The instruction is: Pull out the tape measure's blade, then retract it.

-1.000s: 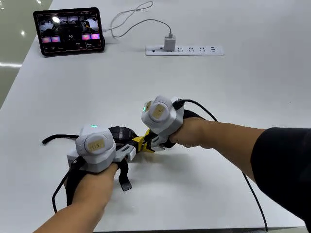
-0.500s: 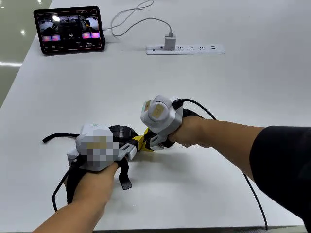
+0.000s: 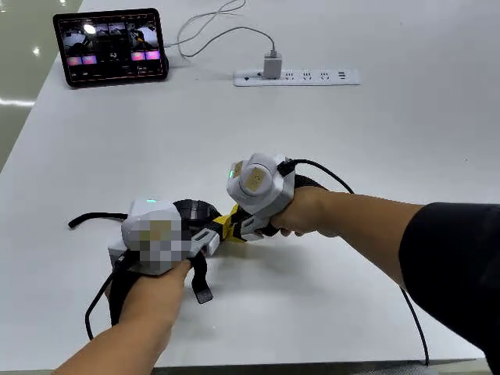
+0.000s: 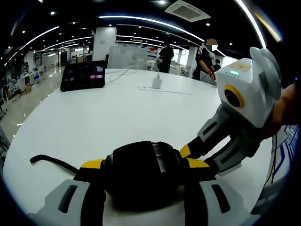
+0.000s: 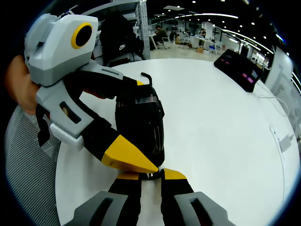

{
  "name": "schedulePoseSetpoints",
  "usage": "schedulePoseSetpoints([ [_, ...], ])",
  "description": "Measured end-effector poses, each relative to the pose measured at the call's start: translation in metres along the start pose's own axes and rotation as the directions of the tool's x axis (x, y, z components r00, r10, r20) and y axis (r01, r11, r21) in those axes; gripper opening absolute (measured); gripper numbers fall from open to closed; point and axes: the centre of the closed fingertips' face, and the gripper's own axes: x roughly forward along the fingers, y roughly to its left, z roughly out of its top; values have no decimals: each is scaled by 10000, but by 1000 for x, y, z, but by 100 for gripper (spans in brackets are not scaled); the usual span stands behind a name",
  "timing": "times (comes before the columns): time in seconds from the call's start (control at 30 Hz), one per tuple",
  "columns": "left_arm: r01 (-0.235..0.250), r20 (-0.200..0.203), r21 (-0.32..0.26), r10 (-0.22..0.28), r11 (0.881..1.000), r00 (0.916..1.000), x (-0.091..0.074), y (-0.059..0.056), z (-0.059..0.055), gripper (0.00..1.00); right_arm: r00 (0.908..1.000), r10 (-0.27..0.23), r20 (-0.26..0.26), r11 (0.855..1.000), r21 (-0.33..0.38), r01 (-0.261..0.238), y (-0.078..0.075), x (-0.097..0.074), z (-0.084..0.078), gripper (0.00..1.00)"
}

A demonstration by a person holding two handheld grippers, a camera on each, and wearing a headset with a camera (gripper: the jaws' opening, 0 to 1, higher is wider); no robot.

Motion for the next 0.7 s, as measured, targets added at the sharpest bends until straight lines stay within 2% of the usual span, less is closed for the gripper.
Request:
schedulePoseSetpoints([
  [0.13,70,5,-153,-70,9999,10000,0,1,2,64,10000,-86,33,9998,169,85,1,-1,-1,13],
  [0.2,105,-148,-249,-109,9996,9998,0,1,0,64,10000,-91,-11,9996,283,91,1,-3,-2,13],
  [0.4,303,-231,-255,-308,9992,9993,-3,1,3,63,9998,-157,-108,9998,148,159,0,-9,-7,14],
  [0.47,401,-273,-508,-415,9979,9988,-4,1,5,62,9996,-241,-141,9987,442,247,-2,-13,-9,14],
  [0.53,499,-81,-325,-502,9982,9987,-5,0,12,62,9995,-325,-28,9956,875,326,-4,-18,-9,16],
  [0.63,666,-203,-435,-675,9968,9975,-4,1,12,62,9991,-404,134,9928,1134,386,-6,-23,-8,16],
  [0.7,861,-321,-302,-871,9958,9957,-4,0,12,66,9985,-522,174,9905,1286,496,-5,-29,-9,20],
])
